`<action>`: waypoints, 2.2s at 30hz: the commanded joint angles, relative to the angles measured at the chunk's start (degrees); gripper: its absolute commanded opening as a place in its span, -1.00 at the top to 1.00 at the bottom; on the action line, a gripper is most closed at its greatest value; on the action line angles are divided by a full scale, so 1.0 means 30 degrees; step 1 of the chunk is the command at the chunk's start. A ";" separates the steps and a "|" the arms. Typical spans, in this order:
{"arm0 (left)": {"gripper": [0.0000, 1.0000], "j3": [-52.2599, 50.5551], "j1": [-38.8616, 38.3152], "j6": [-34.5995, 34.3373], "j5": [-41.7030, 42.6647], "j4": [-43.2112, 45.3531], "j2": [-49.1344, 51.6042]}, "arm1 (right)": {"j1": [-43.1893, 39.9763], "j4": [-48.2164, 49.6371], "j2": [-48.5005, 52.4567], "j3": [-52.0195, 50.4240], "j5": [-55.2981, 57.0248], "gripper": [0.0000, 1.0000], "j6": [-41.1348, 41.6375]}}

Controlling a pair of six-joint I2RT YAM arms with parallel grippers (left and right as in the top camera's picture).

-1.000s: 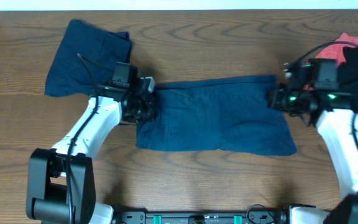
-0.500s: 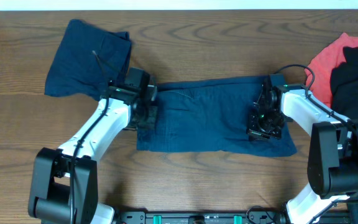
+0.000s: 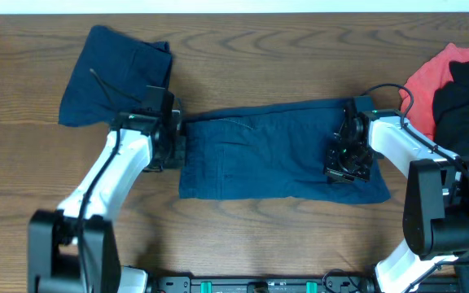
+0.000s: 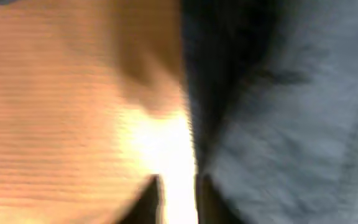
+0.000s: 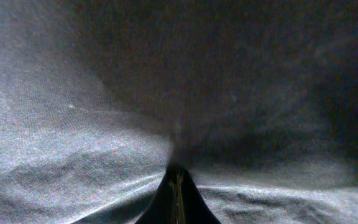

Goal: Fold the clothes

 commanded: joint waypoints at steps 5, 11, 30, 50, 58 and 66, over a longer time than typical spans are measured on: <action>0.10 -0.0714 0.0051 -0.0160 0.2696 -0.0291 -0.0284 | -0.0357 0.0568 0.1158 -0.0430 0.3745 0.97 0.0255; 0.10 -0.2994 0.0044 0.1173 0.4801 0.1916 0.0874 | -0.0357 0.0576 0.1158 -0.0430 0.3694 0.97 0.0262; 0.88 -0.1428 0.1421 0.0903 0.0984 0.0415 -0.1362 | -0.0364 0.0466 0.1158 -0.0430 0.4051 0.93 -0.0138; 0.88 -0.1501 -0.0248 0.0423 0.7315 0.4211 -0.2135 | -0.0138 0.3832 -0.5719 0.0000 -0.3206 0.97 -0.0481; 0.88 -0.1515 -0.3264 0.0481 0.7308 0.8888 0.2200 | 0.1647 0.6965 -0.2674 -0.0036 -0.3439 0.98 0.1566; 0.88 -0.1508 -0.2703 0.0466 0.5260 1.2422 0.4634 | 0.1078 1.0040 0.0444 -0.0036 -0.2025 0.97 0.3432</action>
